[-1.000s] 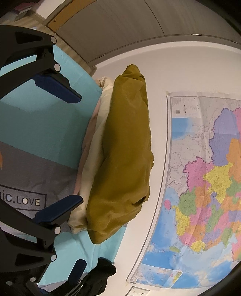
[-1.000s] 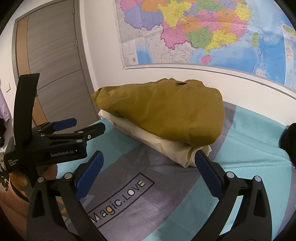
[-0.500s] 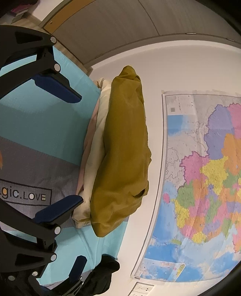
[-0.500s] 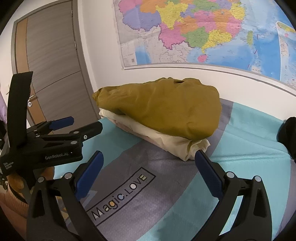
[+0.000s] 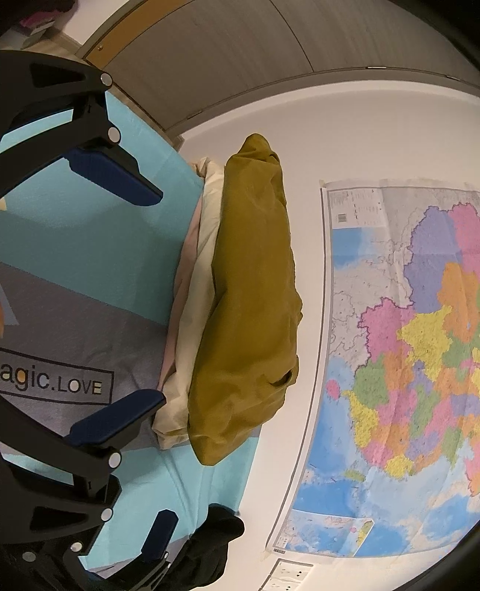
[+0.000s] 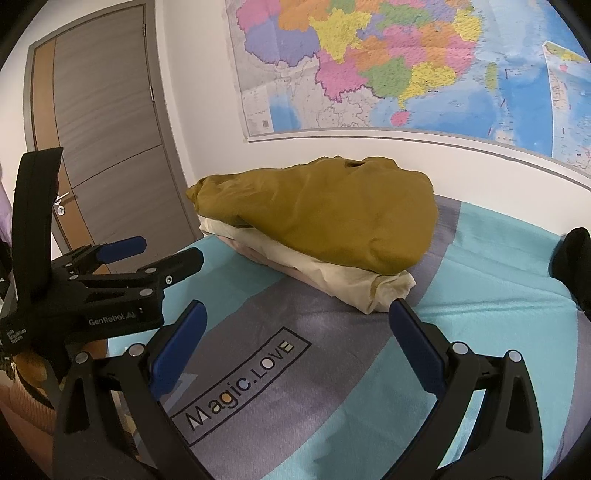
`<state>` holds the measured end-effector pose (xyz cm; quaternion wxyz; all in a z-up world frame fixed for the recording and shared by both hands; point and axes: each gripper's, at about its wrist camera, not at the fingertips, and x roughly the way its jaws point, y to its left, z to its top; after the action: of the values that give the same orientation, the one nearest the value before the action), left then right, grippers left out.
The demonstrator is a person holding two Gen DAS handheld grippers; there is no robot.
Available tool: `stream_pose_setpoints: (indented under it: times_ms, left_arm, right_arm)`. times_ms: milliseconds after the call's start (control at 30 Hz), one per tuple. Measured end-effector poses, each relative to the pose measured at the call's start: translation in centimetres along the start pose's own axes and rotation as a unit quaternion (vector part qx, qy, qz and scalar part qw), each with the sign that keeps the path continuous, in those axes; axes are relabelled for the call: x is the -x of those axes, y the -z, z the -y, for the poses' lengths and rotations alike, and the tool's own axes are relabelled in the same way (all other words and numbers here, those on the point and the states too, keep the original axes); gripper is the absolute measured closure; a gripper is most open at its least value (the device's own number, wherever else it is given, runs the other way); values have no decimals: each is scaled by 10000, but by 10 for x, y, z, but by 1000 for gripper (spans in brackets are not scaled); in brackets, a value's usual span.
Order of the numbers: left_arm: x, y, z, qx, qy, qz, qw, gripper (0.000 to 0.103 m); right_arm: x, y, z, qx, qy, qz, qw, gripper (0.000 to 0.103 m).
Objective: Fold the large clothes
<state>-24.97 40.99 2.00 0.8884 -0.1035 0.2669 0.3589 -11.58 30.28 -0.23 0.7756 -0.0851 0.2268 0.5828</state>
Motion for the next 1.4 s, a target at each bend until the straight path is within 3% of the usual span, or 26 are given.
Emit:
stream_pose_setpoints:
  times_ms: [1400]
  left_arm:
    - [17, 13, 5, -58, 79, -6, 10000, 7]
  right_arm:
    - [11, 9, -5, -28, -8, 9, 10000, 6]
